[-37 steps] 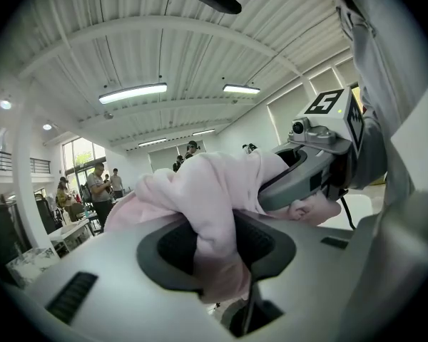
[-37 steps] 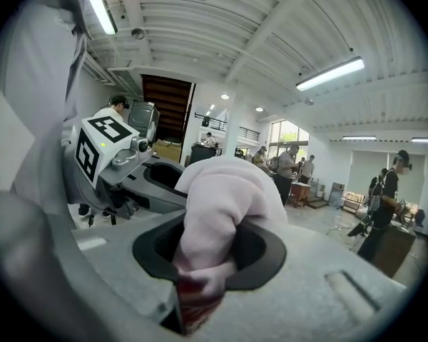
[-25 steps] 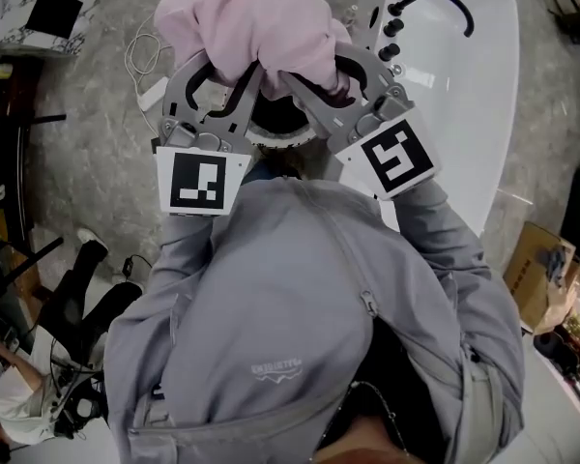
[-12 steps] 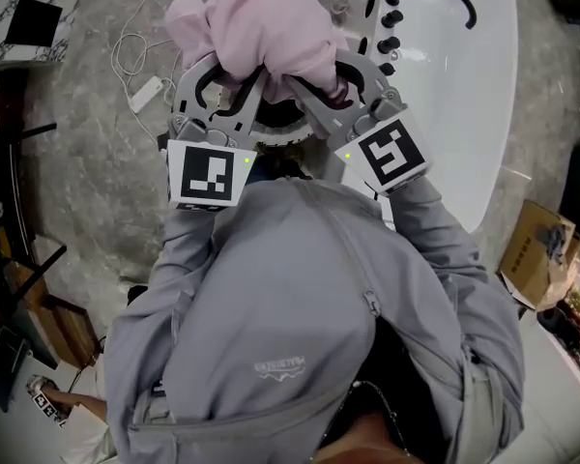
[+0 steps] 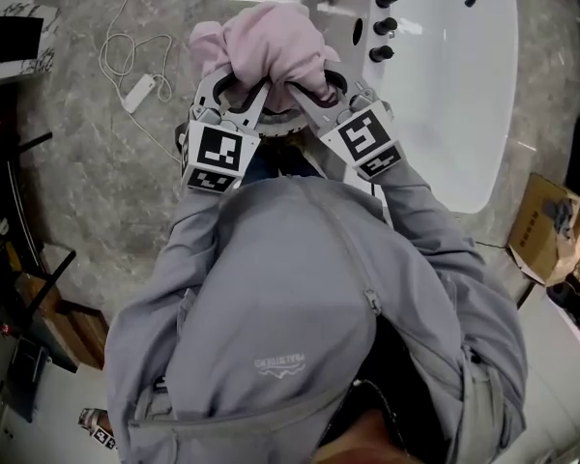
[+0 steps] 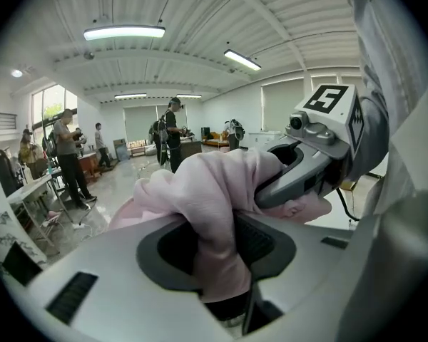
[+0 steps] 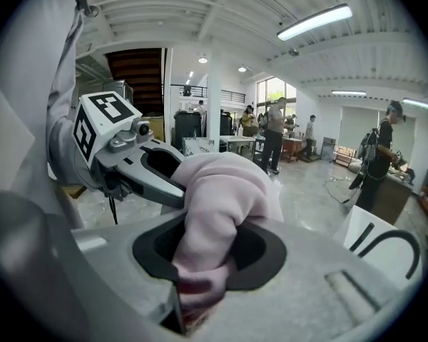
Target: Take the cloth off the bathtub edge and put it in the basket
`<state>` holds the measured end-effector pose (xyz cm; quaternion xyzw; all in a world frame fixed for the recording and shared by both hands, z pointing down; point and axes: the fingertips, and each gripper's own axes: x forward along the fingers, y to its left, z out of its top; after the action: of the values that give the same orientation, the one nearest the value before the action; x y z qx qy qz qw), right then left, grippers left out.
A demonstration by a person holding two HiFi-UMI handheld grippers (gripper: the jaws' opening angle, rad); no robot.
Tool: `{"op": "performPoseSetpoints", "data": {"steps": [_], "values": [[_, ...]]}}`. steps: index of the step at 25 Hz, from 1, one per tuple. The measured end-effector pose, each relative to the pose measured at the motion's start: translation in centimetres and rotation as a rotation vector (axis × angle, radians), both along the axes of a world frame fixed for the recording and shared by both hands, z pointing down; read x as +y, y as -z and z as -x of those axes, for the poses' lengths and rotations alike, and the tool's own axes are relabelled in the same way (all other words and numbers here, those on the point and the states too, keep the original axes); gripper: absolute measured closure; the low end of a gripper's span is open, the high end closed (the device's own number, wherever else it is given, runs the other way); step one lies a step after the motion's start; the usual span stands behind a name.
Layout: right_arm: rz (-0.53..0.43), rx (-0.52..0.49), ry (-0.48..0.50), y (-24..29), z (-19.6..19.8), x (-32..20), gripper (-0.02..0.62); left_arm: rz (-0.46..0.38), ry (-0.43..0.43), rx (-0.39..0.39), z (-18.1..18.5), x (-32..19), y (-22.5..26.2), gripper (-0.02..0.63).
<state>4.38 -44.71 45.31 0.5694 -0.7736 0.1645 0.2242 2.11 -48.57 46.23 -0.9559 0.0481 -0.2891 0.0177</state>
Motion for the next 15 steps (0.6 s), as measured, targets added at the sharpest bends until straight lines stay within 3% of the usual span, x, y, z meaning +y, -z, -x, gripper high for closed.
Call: {"op": "performPoseSetpoints", "data": {"steps": [4, 15], "values": [[0.063, -0.005, -0.007, -1.4, -1.4, 2.5, 0.485, 0.024, -0.016, -0.048, -1.0, 2.6, -1.1, 0.472], [0.301, -0.009, -0.007, -10.0, -1.9, 2.0, 0.485, 0.118, -0.041, -0.192, -1.1, 2.0, -9.4, 0.474]]}}
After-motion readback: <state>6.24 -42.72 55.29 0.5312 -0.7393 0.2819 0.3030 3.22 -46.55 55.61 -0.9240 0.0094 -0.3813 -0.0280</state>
